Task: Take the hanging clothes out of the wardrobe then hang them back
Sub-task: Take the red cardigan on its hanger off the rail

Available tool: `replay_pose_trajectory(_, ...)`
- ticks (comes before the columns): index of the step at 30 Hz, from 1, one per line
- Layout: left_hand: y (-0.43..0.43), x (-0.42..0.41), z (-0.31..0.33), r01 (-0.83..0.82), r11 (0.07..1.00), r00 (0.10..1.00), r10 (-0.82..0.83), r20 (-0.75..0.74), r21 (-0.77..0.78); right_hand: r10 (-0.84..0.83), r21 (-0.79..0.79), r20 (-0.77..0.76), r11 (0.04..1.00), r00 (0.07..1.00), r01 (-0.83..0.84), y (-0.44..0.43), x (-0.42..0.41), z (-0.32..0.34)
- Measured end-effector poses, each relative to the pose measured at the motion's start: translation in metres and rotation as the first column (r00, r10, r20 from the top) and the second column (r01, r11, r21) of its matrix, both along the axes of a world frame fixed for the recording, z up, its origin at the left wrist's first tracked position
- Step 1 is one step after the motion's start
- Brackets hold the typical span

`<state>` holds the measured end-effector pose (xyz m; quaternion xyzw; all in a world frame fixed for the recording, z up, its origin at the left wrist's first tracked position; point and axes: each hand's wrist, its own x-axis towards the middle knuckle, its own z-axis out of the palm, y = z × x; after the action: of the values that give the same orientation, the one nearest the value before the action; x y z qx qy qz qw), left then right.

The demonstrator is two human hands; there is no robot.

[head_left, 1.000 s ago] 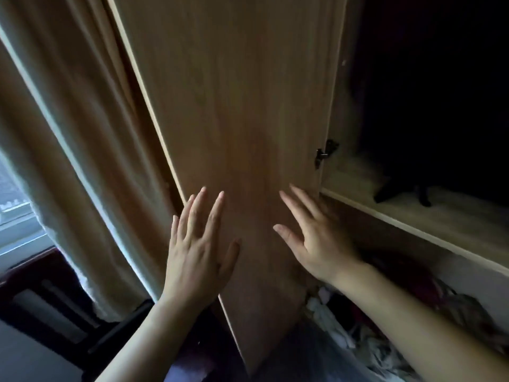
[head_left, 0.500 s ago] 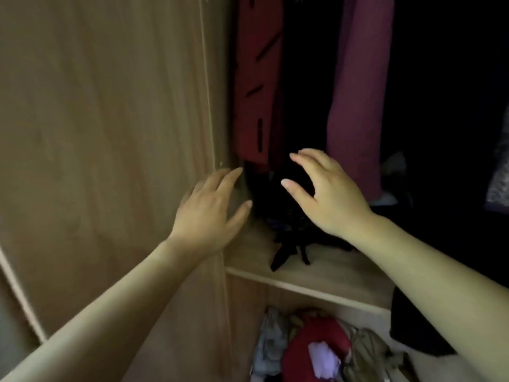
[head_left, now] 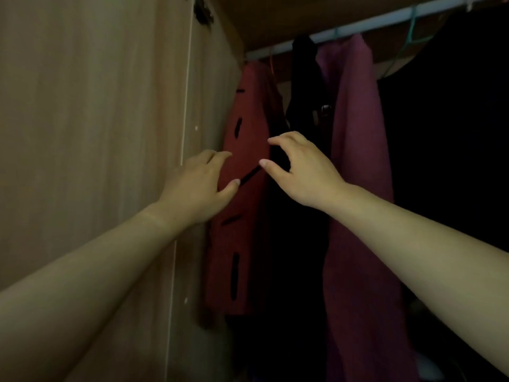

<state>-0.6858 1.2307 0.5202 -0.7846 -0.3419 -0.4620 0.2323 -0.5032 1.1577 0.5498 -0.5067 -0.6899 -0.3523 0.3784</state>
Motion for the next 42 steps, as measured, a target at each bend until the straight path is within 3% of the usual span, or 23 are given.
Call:
replay_pose_trajectory(5,0.036,-0.007,0.036,-0.105,0.990,0.994,0.102,0.045,0.096,0.111,0.109,-0.015,0.988,0.994,-0.108,0.062,-0.010,0.051)
replay_pose_trajectory(12,0.084,0.008,0.065,-0.055,0.995,0.987,0.042,0.152,0.082,0.052,0.248,-0.149,0.969,0.987,-0.014,0.132,-0.028,0.125)
replay_pose_trajectory(16,0.107,0.025,0.083,-0.095,0.985,0.966,0.055,0.254,0.147,0.074,0.226,-0.129,0.973,0.989,-0.043,0.154,-0.026,0.165)
replay_pose_trajectory(19,0.122,0.043,0.095,0.027,0.979,0.940,-0.093,0.327,0.201,-0.023,0.224,-0.049,0.974,0.999,0.034,0.156,-0.011,0.177)
replay_pose_trajectory(22,0.142,0.066,0.112,0.302,0.934,0.867,-0.353,0.352,0.192,-0.066,0.226,-0.046,0.971,0.997,0.074,0.146,0.016,0.174)
replay_pose_trajectory(27,0.175,0.107,0.150,0.494,0.855,0.781,-0.517,0.350,0.159,-0.173,0.307,-0.060,0.934,0.983,0.183,0.122,0.041,0.172)
replay_pose_trajectory(32,0.185,0.156,0.175,0.778,0.617,0.562,-0.766,0.312,0.114,-0.199,0.311,-0.134,0.922,0.971,0.232,0.127,0.009,0.222)
replay_pose_trajectory(36,0.186,0.178,0.174,0.856,0.509,0.463,-0.832,0.307,0.089,-0.432,0.178,-0.127,0.876,0.893,0.449,0.134,0.024,0.254)
replay_pose_trajectory(42,0.203,0.186,0.186,0.839,0.508,0.417,-0.831,0.367,0.196,-0.559,0.139,-0.069,0.815,0.826,0.563,0.120,0.083,0.247)
